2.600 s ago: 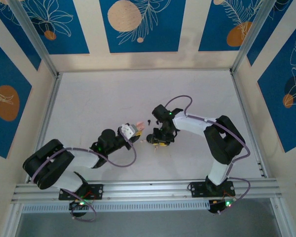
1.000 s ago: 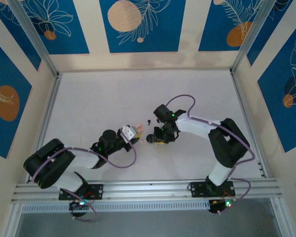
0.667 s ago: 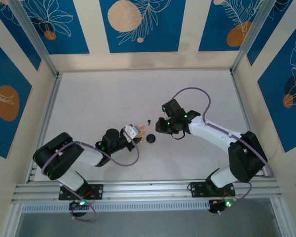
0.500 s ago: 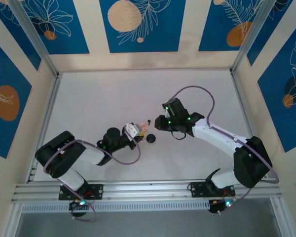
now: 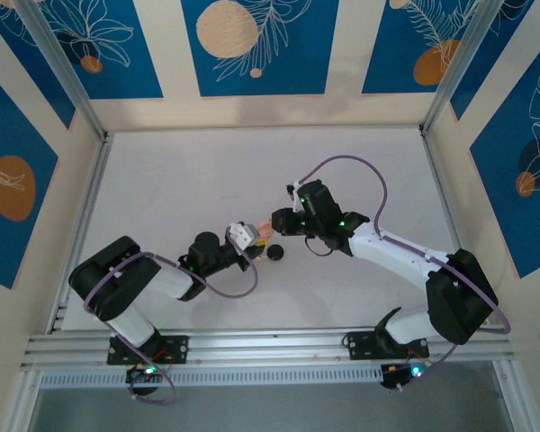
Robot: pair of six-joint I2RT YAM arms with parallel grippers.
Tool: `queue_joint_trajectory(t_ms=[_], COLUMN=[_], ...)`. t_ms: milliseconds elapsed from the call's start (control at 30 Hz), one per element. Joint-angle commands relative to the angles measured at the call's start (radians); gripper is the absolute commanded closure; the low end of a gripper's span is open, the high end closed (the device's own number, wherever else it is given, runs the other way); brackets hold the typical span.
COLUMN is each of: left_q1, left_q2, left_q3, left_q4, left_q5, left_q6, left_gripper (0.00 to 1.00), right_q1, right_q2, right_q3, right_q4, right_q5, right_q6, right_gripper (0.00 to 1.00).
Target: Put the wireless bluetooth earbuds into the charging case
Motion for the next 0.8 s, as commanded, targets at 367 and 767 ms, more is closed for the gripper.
queue_joint_trajectory(t_ms=[367,767], left_q1=[-0.012,-0.012], left_q2=[-0.014,-0.02], left_q3=[0.012,0.008], left_q4=[0.091,0.113], left_q5=[0.008,-0.004], left_q6=[-0.042,-0.043], left_gripper=[0.89,0.89], right_q1=[0.023,0.042], right_q2=[-0.026,-0.03], right_q3=[-0.018,-0.023], right_q4=[0.026,-0.001], right_q5=[-0.018,-0.033], right_q6=[-0.026,-0.047], right_gripper=[0.79,0.79])
